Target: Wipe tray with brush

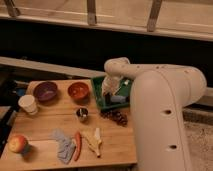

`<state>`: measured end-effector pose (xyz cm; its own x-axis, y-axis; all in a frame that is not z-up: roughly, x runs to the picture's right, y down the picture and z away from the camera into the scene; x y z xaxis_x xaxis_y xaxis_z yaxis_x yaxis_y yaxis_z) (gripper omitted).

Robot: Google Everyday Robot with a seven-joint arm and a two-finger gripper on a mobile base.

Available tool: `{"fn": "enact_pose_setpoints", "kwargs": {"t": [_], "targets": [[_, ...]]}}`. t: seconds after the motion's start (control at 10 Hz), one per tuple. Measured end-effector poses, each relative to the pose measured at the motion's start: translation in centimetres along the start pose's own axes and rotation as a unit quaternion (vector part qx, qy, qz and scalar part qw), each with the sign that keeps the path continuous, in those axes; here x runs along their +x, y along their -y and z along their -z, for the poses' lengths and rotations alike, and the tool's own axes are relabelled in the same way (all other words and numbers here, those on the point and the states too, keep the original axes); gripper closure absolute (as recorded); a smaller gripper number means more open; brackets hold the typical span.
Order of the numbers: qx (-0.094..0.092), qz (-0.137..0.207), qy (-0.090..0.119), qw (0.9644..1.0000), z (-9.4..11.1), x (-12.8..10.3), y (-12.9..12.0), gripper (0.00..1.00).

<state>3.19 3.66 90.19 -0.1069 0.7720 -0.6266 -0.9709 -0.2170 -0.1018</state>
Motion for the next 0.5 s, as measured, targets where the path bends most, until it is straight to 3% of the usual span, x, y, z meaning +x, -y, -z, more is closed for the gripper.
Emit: {"fn": "enact_pose_setpoints", "kwargs": {"t": [0.3,0.5], "targets": [[-0.025,-0.009,0.000,0.9996,-0.8,-3.6,-0.2,1.00],[-0.043,0.009,-0.005,0.9990,-1.4,-3.5,-2.2,1.00]]}}
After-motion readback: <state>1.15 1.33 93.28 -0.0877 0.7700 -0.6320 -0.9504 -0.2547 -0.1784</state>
